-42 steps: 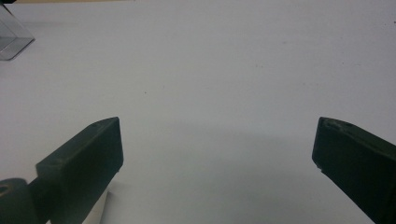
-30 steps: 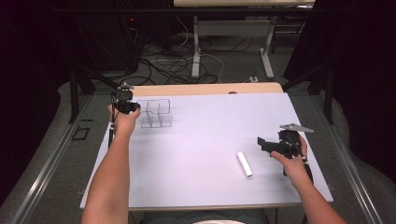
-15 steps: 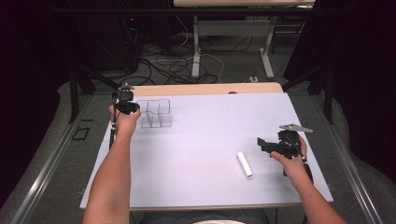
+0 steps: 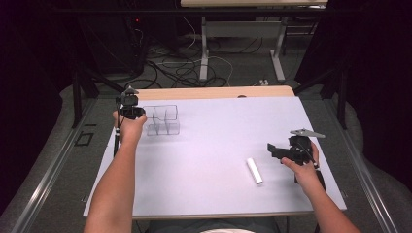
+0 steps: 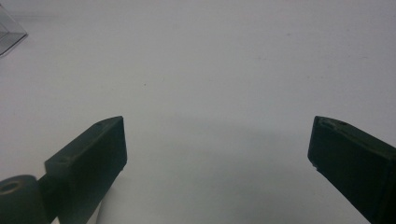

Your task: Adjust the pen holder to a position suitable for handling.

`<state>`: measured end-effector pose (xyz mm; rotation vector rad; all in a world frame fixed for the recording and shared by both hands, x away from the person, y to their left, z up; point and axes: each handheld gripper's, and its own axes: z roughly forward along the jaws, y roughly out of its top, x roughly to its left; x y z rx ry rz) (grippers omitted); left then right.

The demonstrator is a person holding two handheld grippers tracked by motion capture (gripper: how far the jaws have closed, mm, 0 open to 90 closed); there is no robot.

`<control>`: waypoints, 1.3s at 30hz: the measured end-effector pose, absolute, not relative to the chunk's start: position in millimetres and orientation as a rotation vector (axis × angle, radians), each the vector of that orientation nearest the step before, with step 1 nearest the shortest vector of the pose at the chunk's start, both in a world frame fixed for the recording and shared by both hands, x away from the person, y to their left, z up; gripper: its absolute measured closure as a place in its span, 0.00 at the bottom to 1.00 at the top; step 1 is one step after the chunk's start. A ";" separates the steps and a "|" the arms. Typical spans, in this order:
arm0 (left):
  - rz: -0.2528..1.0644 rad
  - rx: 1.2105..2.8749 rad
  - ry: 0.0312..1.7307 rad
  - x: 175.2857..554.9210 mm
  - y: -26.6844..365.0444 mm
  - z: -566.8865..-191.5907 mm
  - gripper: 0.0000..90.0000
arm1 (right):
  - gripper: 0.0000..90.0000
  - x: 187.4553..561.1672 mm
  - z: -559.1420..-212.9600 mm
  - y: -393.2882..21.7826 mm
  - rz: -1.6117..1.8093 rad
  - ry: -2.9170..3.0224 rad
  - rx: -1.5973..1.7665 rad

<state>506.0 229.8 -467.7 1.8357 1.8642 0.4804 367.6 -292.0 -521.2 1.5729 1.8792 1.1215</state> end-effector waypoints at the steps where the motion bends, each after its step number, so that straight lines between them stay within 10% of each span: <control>1: 0.480 1.836 1.862 504.3 228.5 -467.0 0.98 | 0.05 367.6 -521.2 -291.9 1.121 1.879 1.572; 39: 0.412 1.905 1.737 410.4 178.7 -469.8 0.97 | 0.05 366.6 -522.2 -282.0 1.117 1.919 1.543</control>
